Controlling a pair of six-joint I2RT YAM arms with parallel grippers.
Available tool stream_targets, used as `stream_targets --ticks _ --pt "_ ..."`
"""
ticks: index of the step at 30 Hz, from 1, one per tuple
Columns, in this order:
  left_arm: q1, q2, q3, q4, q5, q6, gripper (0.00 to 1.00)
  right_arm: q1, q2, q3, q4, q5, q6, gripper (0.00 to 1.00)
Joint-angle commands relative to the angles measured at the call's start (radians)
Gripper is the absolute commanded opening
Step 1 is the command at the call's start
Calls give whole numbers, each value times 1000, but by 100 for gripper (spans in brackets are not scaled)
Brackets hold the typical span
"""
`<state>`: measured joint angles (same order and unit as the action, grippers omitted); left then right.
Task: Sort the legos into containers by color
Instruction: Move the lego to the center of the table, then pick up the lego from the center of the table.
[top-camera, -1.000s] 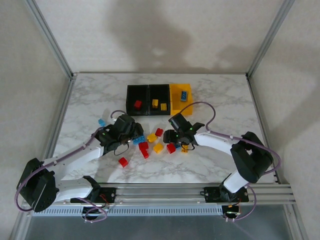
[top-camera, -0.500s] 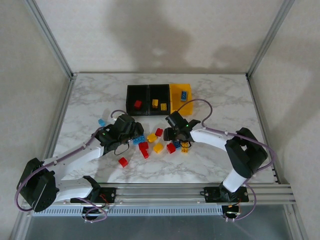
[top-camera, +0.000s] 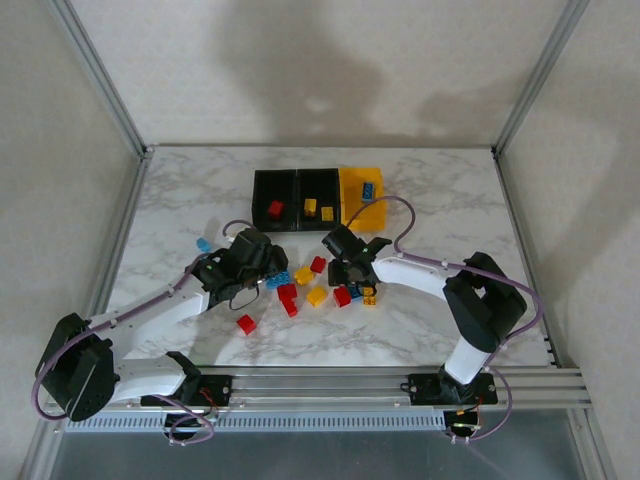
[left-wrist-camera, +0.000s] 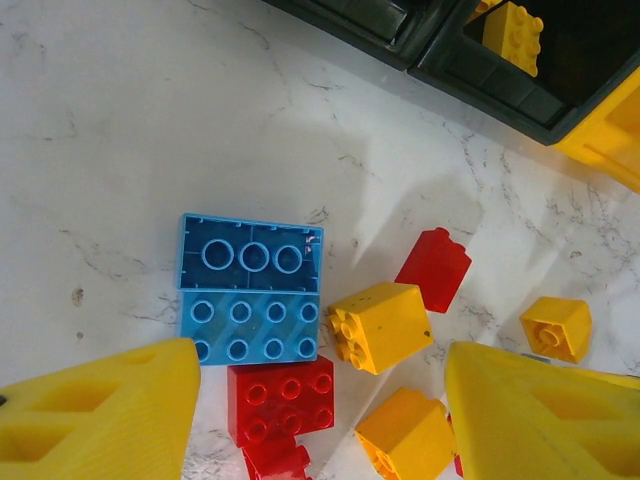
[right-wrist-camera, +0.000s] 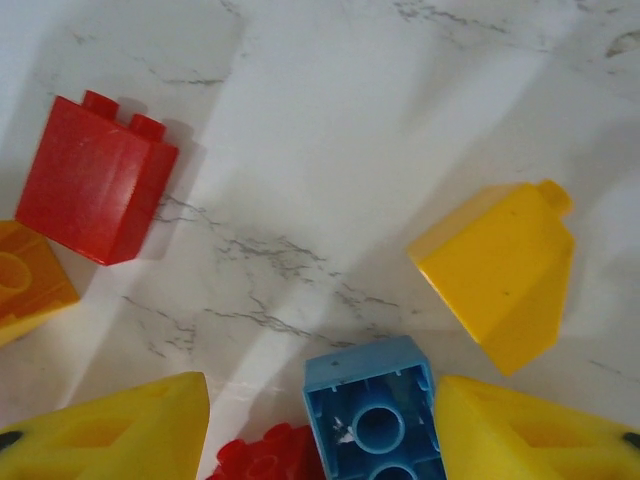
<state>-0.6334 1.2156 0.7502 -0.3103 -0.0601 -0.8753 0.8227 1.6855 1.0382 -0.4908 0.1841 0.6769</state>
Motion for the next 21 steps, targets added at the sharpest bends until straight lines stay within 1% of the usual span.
stream_targets --ticks 1,7,15,21 --pt "-6 9 -2 13 11 12 66 11 -48 39 -55 35 7 62" --pt "-6 8 -8 17 11 11 66 14 -51 18 -51 29 14 61" --pt "-6 6 -10 26 24 14 66 16 -13 0 -35 13 20 59" --pt "-6 -30 -37 102 108 35 66 15 13 -9 -41 17 36 58"
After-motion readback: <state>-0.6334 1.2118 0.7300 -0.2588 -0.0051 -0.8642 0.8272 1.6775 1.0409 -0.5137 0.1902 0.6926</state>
